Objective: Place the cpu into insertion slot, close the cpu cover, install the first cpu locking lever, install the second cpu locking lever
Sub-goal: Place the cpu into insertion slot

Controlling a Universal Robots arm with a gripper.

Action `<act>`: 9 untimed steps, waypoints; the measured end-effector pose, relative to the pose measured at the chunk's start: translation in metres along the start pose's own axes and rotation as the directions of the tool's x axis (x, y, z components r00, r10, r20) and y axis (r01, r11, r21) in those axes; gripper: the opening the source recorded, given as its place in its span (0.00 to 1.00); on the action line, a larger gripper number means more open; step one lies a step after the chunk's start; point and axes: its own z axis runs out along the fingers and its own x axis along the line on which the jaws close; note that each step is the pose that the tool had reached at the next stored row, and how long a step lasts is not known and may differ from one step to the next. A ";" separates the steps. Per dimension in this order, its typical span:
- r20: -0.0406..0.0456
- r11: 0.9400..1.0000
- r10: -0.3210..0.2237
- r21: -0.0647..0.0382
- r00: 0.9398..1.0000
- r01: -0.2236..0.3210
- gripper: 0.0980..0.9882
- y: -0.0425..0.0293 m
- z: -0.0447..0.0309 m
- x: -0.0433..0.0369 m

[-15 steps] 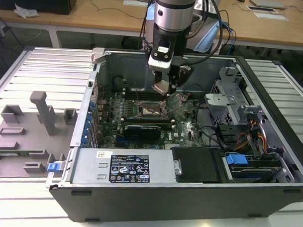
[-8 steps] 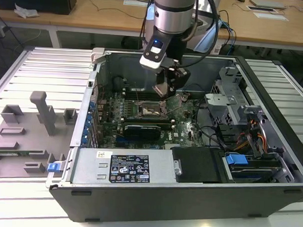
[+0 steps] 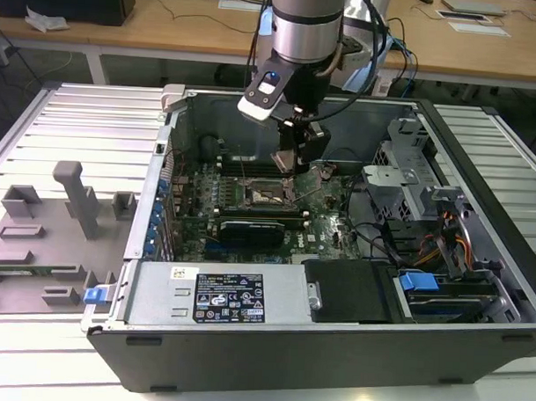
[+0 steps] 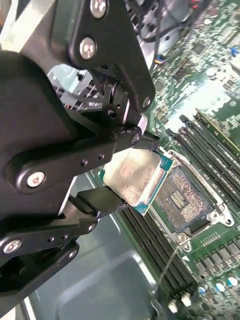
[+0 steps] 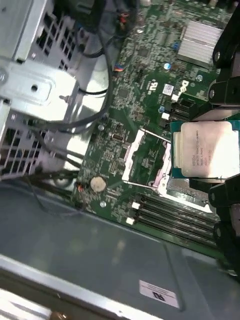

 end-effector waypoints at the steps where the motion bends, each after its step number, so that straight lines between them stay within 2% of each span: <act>1: 0.002 1.000 0.028 -0.001 1.000 -0.028 0.50 -0.0001 0.0006 0.0000; 3: 0.006 0.998 0.064 -0.001 0.998 -0.063 0.50 -0.0002 0.0015 0.0000; 5: 0.010 0.994 0.113 -0.003 0.994 -0.113 0.50 -0.0003 0.0027 -0.0001; 9: 0.018 0.980 0.201 -0.006 0.980 -0.200 0.50 -0.0005 0.0048 -0.0001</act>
